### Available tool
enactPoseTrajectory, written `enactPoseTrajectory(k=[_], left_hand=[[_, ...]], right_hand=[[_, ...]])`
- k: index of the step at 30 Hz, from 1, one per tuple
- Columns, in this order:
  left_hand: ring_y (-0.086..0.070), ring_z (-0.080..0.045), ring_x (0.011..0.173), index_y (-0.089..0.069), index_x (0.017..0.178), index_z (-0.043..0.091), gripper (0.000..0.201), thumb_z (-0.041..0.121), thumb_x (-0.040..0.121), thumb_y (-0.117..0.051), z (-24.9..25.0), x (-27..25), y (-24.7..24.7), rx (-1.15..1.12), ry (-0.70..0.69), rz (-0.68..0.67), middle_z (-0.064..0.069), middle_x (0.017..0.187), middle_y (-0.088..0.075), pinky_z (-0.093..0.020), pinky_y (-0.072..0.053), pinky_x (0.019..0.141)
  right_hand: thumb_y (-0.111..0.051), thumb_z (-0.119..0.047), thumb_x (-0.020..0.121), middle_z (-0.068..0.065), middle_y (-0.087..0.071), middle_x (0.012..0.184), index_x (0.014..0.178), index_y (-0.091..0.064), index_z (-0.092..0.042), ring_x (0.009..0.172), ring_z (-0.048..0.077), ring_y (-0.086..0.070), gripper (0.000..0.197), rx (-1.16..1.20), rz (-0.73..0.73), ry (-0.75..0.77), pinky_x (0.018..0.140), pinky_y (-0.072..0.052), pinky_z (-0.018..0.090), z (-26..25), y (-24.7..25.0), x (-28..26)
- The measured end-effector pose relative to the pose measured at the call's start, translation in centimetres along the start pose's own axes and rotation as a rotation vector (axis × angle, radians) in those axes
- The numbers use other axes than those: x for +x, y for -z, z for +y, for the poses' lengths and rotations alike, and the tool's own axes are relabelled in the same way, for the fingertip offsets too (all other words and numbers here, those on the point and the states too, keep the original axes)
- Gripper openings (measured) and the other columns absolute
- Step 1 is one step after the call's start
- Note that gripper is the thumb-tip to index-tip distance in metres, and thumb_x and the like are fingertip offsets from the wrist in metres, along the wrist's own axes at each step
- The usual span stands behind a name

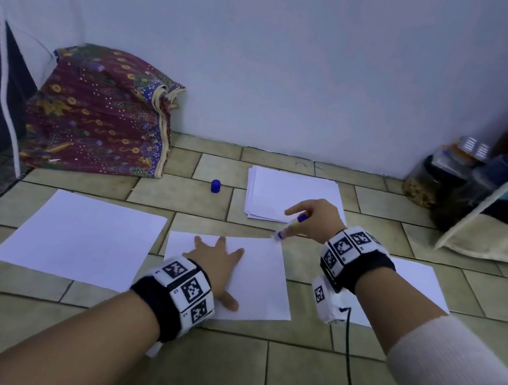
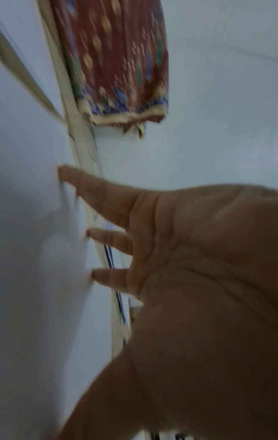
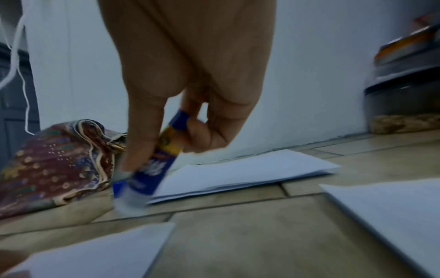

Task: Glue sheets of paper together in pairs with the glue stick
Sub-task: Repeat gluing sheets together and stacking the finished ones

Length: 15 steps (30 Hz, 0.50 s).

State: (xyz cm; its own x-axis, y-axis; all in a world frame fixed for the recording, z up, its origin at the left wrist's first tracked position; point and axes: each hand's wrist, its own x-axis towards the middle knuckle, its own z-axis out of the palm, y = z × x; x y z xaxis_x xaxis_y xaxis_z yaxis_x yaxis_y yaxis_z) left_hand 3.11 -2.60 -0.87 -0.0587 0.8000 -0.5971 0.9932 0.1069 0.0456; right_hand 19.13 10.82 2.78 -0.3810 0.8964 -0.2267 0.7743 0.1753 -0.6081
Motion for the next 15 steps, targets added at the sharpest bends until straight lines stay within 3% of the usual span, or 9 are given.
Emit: enactPoseTrajectory(k=[2, 4, 7, 9, 11, 15], left_hand=[[-0.005, -0.049, 0.141, -0.008, 0.153, 0.021, 0.108, 0.068, 0.074, -0.064, 1.0, 0.0, 0.3, 0.107, 0.027, 0.042, -0.014, 0.155, -0.014, -0.061, -0.025, 0.109], [-0.009, -0.042, 0.142, -0.021, 0.147, 0.012, 0.104, 0.072, 0.073, -0.062, 1.7, 0.1, 0.6, 0.195, 0.009, 0.116, -0.016, 0.149, -0.023, -0.057, -0.027, 0.108], [-0.016, -0.032, 0.14, -0.024, 0.144, 0.002, 0.109, 0.067, 0.069, -0.069, 1.9, 1.1, 0.5, 0.18, -0.064, 0.178, -0.014, 0.15, -0.018, -0.05, -0.031, 0.109], [-0.024, -0.032, 0.135, -0.023, 0.143, 0.003, 0.111, 0.059, 0.065, -0.078, 1.8, 1.7, 0.5, 0.091, -0.112, 0.168, -0.011, 0.151, -0.015, -0.049, -0.039, 0.104], [-0.023, -0.034, 0.136, -0.014, 0.149, 0.012, 0.113, 0.055, 0.067, -0.08, 1.7, 2.0, 0.8, 0.085, -0.165, 0.127, -0.005, 0.157, -0.006, -0.048, -0.044, 0.098], [-0.009, -0.039, 0.142, 0.002, 0.153, 0.022, 0.116, 0.056, 0.073, -0.074, 1.9, 2.3, 1.4, 0.168, -0.174, 0.043, 0.003, 0.161, 0.003, -0.05, -0.041, 0.103]], right_hand=[[-0.088, -0.017, 0.061, -0.007, -0.054, 0.08, 0.096, -0.07, -0.014, 0.077, 0.011, -0.05, 0.039, -0.026, 0.09, -0.002, 0.056, -0.037, 0.015, 0.8, 0.2, 0.0], [-0.082, -0.011, 0.067, 0.001, -0.057, 0.092, 0.097, -0.067, -0.01, 0.084, 0.015, -0.05, 0.033, 0.004, 0.13, 0.021, 0.065, -0.039, 0.02, 1.1, -0.3, 0.0], [-0.069, -0.004, 0.08, 0.005, -0.058, 0.101, 0.1, -0.063, -0.009, 0.085, 0.016, -0.052, 0.021, 0.007, 0.14, 0.1, 0.069, -0.039, 0.021, 0.8, -1.4, 0.0], [-0.062, -0.001, 0.083, 0.004, -0.056, 0.096, 0.101, -0.061, -0.008, 0.081, 0.017, -0.053, 0.019, -0.024, 0.115, 0.166, 0.064, -0.04, 0.019, 0.3, -2.1, -0.2], [-0.058, 0.001, 0.085, 0.004, -0.056, 0.092, 0.102, -0.06, -0.007, 0.079, 0.018, -0.053, 0.019, -0.055, 0.096, 0.207, 0.059, -0.04, 0.016, -0.1, -2.5, -0.2], [-0.054, 0.002, 0.086, 0.013, -0.061, 0.101, 0.103, -0.059, -0.007, 0.086, 0.026, -0.058, 0.02, -0.165, 0.049, 0.2, 0.069, -0.045, 0.026, -0.7, -3.2, 0.2]])
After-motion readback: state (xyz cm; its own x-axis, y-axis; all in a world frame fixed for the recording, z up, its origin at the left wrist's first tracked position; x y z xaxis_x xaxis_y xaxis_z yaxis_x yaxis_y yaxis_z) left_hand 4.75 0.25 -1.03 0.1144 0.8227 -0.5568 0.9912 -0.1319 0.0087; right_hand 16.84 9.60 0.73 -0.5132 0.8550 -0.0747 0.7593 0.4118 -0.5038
